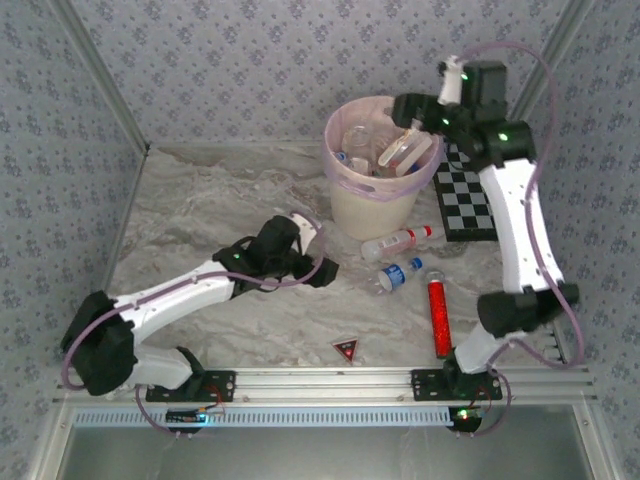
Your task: Put the plastic bottles in the bin
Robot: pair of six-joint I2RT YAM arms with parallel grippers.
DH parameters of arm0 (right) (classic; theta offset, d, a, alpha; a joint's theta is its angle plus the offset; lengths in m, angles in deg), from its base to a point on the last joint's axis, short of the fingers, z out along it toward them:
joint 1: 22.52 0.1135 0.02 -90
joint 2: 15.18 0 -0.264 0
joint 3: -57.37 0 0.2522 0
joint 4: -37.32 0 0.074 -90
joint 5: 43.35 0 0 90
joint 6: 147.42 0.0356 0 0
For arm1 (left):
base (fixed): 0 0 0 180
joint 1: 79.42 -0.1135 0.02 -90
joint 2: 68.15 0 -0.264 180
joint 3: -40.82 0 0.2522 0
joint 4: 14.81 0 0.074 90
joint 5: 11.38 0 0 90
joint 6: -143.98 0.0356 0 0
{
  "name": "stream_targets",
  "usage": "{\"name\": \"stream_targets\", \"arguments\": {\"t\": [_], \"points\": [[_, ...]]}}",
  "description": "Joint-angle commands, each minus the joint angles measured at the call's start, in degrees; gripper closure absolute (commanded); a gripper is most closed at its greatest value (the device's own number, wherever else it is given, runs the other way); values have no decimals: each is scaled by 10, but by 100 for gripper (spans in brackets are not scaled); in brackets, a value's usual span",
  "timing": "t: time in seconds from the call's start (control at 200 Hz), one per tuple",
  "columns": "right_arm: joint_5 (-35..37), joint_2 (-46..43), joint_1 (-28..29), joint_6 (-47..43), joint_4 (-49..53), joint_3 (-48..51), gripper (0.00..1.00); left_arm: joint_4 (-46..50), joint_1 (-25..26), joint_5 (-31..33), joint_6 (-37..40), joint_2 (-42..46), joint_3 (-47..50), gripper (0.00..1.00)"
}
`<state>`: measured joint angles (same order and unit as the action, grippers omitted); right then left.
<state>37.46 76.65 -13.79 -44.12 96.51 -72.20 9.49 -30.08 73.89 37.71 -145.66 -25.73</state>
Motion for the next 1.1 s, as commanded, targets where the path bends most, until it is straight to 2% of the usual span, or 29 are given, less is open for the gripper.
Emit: {"name": "stream_targets", "arguments": {"t": [0.0, 0.11, 0.205, 0.405, 0.68, 0.88, 1.034, 1.094], "points": [[-27, -58, -55, 54, -7, 128, 0, 11, 26, -15, 42, -51, -60, 1], [-80, -139, -119, 89, -57, 264, 0, 43, 58, -29, 71, -132, -135, 1], [-101, -181, -145, 96, -60, 323, 0, 78, 88, -27, 99, -206, -201, 1], [-103, -230, -157, 75, -37, 382, 0, 107, 123, -13, 115, -313, -288, 1], [-108, -283, -192, 89, -61, 431, 0, 152, 136, 18, 125, -386, -339, 2], [-128, -288, -198, 97, -69, 444, 0, 167, 136, 81, 122, -397, -337, 21], [-130, -288, -198, 98, -72, 451, 0, 134, 136, 74, 125, -373, -307, 35], [-133, -290, -199, 100, -73, 454, 0, 127, 136, 73, 123, -365, -299, 37]]}}
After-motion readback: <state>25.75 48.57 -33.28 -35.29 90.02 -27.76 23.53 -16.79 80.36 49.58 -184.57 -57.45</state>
